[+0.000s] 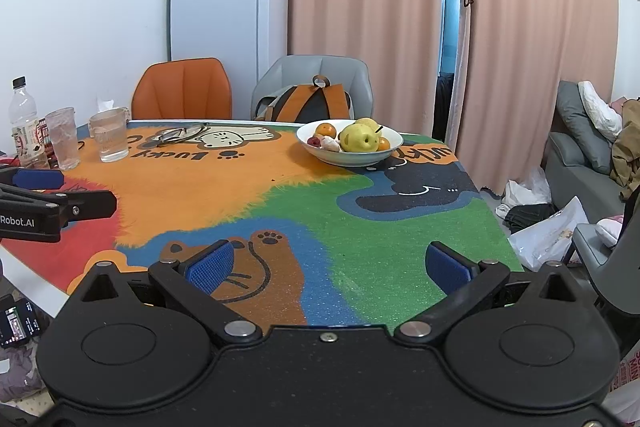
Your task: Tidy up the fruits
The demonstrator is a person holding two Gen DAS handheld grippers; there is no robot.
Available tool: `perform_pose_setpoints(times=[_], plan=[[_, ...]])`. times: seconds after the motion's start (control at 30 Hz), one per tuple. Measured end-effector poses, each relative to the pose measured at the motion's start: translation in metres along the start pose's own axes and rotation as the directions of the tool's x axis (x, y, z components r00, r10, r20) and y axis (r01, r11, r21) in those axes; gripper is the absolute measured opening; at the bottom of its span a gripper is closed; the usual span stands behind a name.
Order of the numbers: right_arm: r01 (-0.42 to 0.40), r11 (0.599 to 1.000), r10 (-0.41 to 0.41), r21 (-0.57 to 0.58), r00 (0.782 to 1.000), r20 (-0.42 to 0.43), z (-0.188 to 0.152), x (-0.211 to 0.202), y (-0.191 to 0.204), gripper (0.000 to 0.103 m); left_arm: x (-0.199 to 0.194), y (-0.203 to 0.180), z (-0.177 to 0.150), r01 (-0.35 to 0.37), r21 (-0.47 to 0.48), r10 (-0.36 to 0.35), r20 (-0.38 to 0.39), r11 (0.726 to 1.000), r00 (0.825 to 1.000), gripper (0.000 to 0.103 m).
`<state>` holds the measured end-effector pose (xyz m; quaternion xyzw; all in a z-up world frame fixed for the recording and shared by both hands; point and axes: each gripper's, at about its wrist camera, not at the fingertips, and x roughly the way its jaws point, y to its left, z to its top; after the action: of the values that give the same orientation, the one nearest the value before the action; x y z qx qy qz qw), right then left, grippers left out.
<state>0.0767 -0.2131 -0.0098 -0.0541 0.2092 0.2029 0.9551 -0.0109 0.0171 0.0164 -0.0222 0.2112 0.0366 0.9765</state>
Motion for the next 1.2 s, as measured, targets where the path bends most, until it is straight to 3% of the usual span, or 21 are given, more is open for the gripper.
perform_pose_setpoints(times=[0.4,1.2], plan=[[-0.006,1.0,0.006,-0.001,1.0,0.002,-0.0002,-0.0017,-0.0018,0.103,-0.0009,0.0055,-0.0002,0.023,-0.042,-0.023,-0.005,0.999,1.0,0.103],[-0.004,1.0,0.004,-0.015,1.0,0.006,0.0008,-0.0021,0.0002,0.103,-0.0045,-0.0027,-0.003,0.038,-0.006,-0.038,-0.003,0.999,0.999,0.103]])
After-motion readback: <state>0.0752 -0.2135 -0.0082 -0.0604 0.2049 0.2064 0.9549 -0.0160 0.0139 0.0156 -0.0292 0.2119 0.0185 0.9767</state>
